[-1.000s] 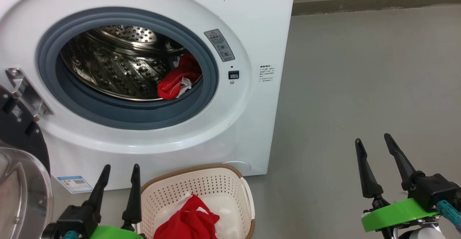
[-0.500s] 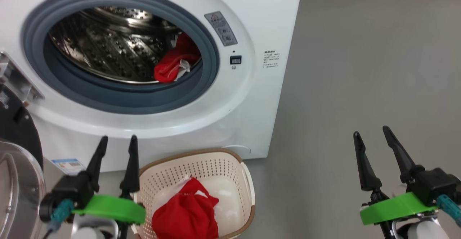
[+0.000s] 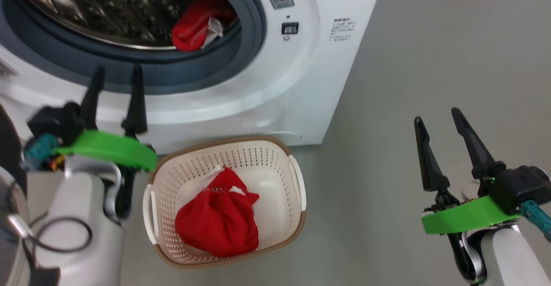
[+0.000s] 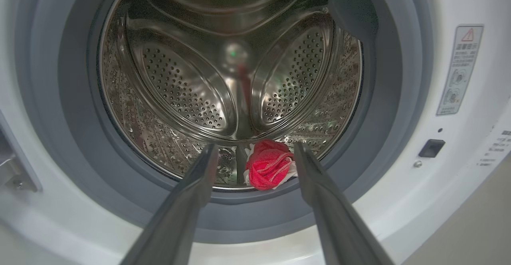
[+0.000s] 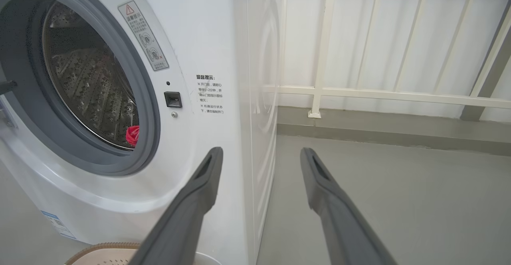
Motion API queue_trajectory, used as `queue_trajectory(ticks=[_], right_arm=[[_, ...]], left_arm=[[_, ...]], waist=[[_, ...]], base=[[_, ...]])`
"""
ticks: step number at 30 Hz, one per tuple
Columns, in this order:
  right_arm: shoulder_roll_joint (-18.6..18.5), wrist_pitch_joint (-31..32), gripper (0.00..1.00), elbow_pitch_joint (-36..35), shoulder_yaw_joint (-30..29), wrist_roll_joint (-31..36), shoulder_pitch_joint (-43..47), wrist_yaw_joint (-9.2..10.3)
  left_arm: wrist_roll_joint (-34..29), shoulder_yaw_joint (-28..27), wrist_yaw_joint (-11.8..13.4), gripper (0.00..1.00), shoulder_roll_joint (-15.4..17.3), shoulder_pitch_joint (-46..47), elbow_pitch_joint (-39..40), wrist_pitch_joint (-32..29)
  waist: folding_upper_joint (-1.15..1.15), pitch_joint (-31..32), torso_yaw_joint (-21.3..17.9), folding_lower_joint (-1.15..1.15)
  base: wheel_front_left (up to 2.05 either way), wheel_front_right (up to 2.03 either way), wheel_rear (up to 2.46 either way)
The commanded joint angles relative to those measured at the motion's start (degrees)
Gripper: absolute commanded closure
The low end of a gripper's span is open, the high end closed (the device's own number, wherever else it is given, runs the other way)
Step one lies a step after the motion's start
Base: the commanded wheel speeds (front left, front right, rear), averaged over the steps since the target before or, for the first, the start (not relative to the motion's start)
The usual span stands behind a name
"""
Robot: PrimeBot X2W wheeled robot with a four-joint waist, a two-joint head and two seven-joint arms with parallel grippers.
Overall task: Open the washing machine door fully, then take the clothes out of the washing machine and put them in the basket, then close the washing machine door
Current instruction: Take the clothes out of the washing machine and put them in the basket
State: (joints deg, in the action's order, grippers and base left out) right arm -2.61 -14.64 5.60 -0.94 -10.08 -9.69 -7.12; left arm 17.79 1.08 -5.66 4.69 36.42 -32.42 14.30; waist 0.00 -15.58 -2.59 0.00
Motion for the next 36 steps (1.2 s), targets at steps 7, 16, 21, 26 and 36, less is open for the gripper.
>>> queue_trajectory(ticks=[7, 16, 21, 26, 36], right_arm=[[-0.41, -0.36, 0.00, -1.64, 2.29, -0.69, -4.67, -0.36], [-0.35, -0.36, 0.00, -1.16, 2.85, -0.94, -6.49, -0.36], [-0.34, -0.36, 0.00, -1.16, 3.06, -0.96, -6.69, -0.36], [-0.33, -0.36, 0.00, -0.99, 3.73, -0.95, -6.74, -0.36], [-0.32, -0.36, 0.00, -0.60, 5.08, -0.96, -6.32, -0.36]], left_arm=[[-0.38, -3.38, -1.00, 0.00, 3.67, 13.73, -4.89, 0.68], [-2.62, -3.84, -1.33, 0.00, 5.64, 23.39, -11.54, 0.69], [-3.00, -3.59, -1.48, 0.00, 5.80, 26.11, -14.43, 0.69], [-1.77, -3.49, -1.65, 0.00, 5.33, 29.47, -19.39, 0.69], [5.52, -0.03, -1.81, 0.00, 5.03, 36.04, -30.28, -6.56]], waist=[[0.00, -10.00, -2.26, 0.00], [0.00, -13.66, -4.86, 0.00], [0.00, -14.38, -5.65, 0.00], [0.00, -14.84, -6.35, 0.00], [0.00, -14.62, -7.57, 0.00]], base=[[0.00, 0.00, 0.00], [0.00, 0.00, 0.00], [0.00, 0.00, 0.00], [0.00, 0.00, 0.00], [0.00, 0.00, 0.00]])
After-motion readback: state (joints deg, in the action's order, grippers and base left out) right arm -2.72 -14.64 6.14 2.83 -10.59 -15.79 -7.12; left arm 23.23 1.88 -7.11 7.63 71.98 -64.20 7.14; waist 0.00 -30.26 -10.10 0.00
